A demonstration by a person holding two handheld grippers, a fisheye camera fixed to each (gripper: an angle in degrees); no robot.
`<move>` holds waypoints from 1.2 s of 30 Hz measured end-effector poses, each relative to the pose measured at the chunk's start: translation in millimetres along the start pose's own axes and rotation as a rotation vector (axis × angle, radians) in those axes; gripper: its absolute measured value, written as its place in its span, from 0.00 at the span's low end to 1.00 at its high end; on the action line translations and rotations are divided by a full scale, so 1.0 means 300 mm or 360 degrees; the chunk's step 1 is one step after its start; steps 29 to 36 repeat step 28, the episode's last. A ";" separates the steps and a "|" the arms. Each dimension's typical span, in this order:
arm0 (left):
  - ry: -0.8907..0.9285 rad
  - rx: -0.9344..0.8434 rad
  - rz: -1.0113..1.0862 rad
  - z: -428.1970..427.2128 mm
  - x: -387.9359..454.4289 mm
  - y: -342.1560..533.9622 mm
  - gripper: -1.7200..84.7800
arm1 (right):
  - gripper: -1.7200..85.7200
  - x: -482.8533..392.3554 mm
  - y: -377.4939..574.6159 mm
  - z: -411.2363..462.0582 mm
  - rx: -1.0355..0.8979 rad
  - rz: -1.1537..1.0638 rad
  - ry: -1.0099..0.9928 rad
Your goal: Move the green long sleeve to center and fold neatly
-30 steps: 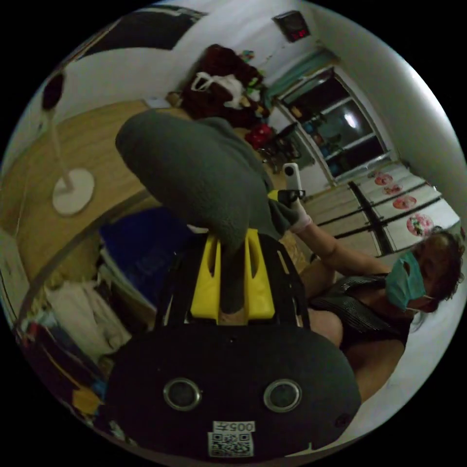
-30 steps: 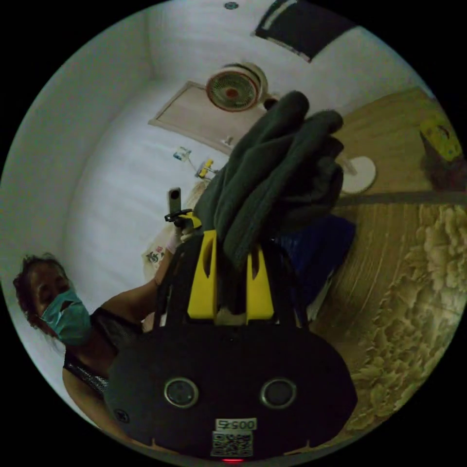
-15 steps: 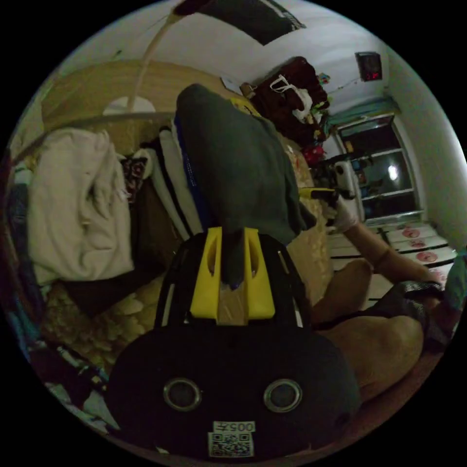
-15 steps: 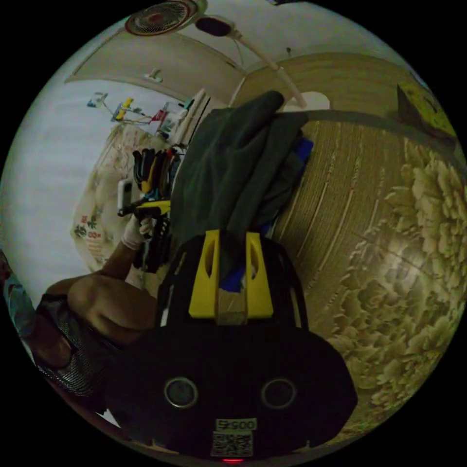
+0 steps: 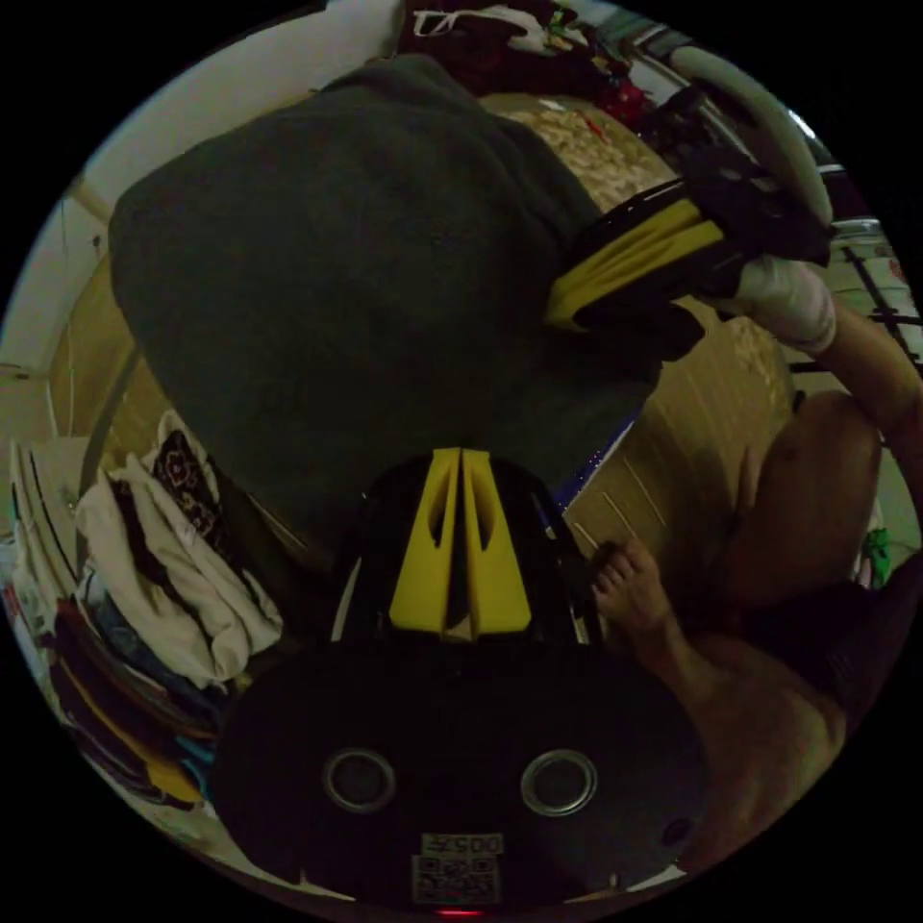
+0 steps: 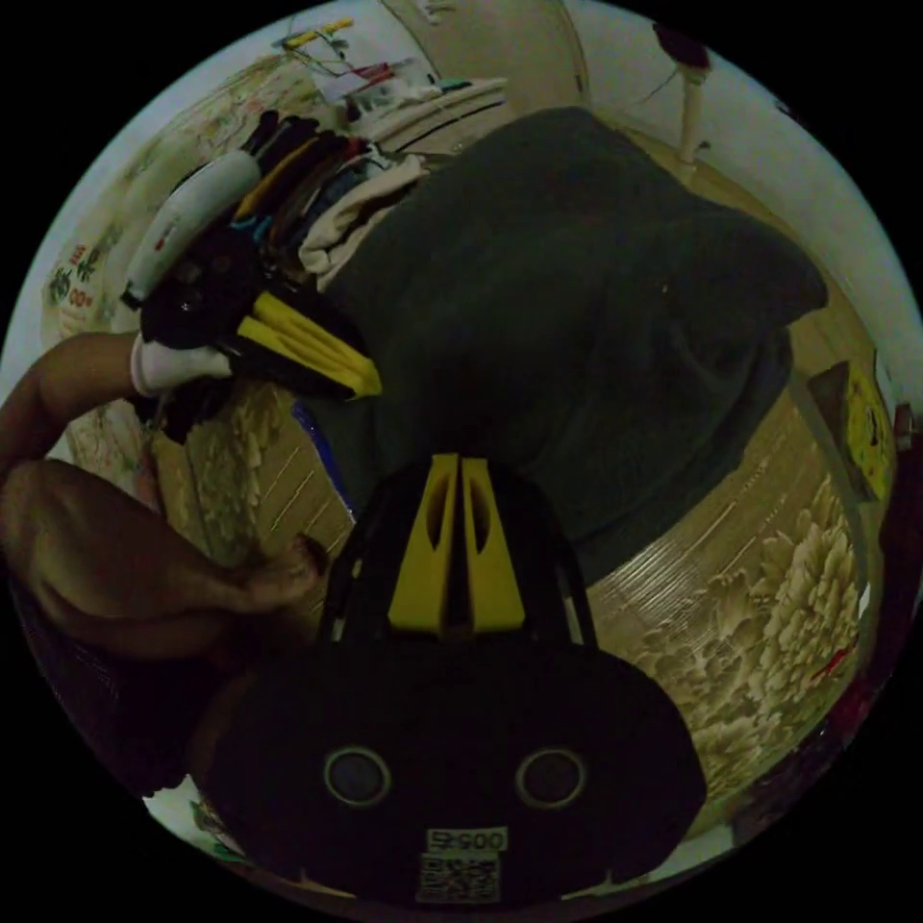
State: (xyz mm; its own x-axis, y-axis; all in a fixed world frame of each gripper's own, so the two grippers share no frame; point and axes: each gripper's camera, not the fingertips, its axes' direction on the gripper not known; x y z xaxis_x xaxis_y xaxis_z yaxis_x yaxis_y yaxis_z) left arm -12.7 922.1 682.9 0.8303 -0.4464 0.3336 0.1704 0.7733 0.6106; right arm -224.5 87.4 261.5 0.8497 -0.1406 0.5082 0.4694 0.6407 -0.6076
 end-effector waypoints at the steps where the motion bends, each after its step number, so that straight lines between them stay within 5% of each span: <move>1: -0.0011 -0.0036 0.0003 0.002 0.004 0.017 0.01 | 0.01 0.006 -0.011 0.014 0.0019 0.0034 -0.0054; 6: 0.0091 0.0119 -0.0099 -0.032 0.015 0.292 0.01 | 0.01 -0.005 0.059 -0.032 0.0407 0.0203 -0.0148; 10: 0.0230 0.0426 -0.0195 -0.038 0.059 0.589 0.01 | 0.01 -0.093 0.269 -0.109 0.1005 0.0320 -0.0195; 17: 0.0061 0.0848 -0.0262 -0.047 0.221 1.234 0.01 | 0.01 -0.421 0.555 -0.030 0.1592 0.0408 -0.0164; 24: 0.0373 0.1429 -0.0353 0.094 0.317 1.818 0.01 | 0.01 -0.639 0.564 0.155 0.1693 0.0334 -0.0215; 28: 0.0324 0.1463 -0.0339 0.184 0.366 2.039 0.01 | 0.01 -0.737 0.476 0.297 0.1641 0.0224 -0.0277; 36: 0.0324 0.1463 -0.0339 0.184 0.366 2.039 0.01 | 0.01 -0.737 0.476 0.297 0.1641 0.0224 -0.0277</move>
